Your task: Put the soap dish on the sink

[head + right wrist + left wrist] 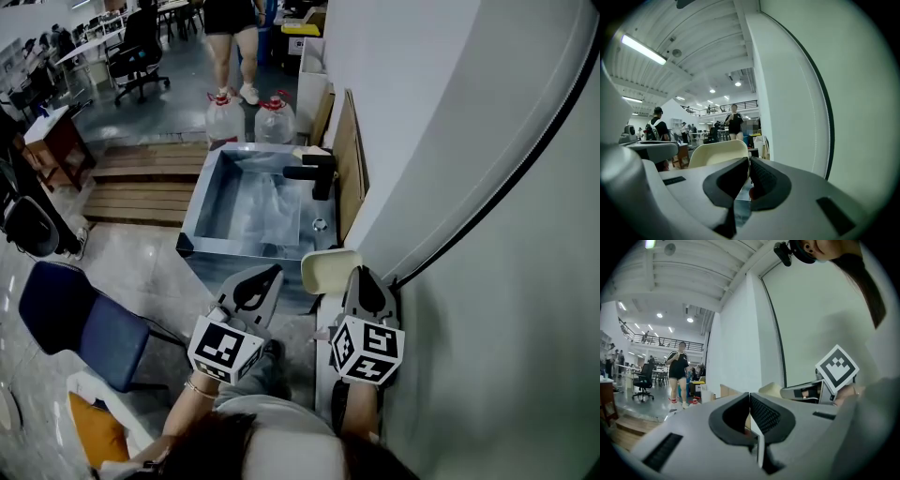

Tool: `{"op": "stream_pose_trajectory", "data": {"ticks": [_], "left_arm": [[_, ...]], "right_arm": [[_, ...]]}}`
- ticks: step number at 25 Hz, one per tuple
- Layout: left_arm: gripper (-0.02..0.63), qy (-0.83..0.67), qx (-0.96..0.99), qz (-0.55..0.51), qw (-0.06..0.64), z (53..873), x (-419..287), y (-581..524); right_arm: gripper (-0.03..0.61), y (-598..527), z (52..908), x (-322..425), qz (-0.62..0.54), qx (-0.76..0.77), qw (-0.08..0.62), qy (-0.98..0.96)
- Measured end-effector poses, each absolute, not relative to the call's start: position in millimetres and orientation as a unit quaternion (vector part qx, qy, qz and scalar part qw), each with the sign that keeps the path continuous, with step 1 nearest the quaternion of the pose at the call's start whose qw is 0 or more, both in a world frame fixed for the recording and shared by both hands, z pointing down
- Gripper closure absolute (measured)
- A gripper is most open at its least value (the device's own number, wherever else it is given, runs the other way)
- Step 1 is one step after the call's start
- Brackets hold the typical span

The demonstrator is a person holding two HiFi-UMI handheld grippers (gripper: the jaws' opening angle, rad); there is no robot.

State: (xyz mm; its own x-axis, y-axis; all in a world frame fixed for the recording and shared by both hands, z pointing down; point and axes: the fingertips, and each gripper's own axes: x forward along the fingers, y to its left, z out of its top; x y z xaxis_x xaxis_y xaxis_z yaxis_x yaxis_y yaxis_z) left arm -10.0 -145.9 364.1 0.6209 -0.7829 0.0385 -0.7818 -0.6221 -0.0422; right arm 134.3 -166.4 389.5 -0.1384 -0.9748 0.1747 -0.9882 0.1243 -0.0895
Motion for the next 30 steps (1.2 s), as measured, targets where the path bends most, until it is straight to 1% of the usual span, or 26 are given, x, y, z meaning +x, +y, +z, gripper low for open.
{"op": "stream_pose_trajectory", "data": {"ticks": [12, 30], "left_arm": [[0.604, 0.432, -0.901, -0.031, 0.003, 373, -16, -194], [0.604, 0.414, -0.909, -0.036, -0.016, 389, -16, -253]], "right_arm": [[0.541, -217, 408, 124, 0.094, 0.653, 0.059, -0.749], [0.541, -287, 444, 108, 0.082, 0.641, 0.117, -0.754]]}}
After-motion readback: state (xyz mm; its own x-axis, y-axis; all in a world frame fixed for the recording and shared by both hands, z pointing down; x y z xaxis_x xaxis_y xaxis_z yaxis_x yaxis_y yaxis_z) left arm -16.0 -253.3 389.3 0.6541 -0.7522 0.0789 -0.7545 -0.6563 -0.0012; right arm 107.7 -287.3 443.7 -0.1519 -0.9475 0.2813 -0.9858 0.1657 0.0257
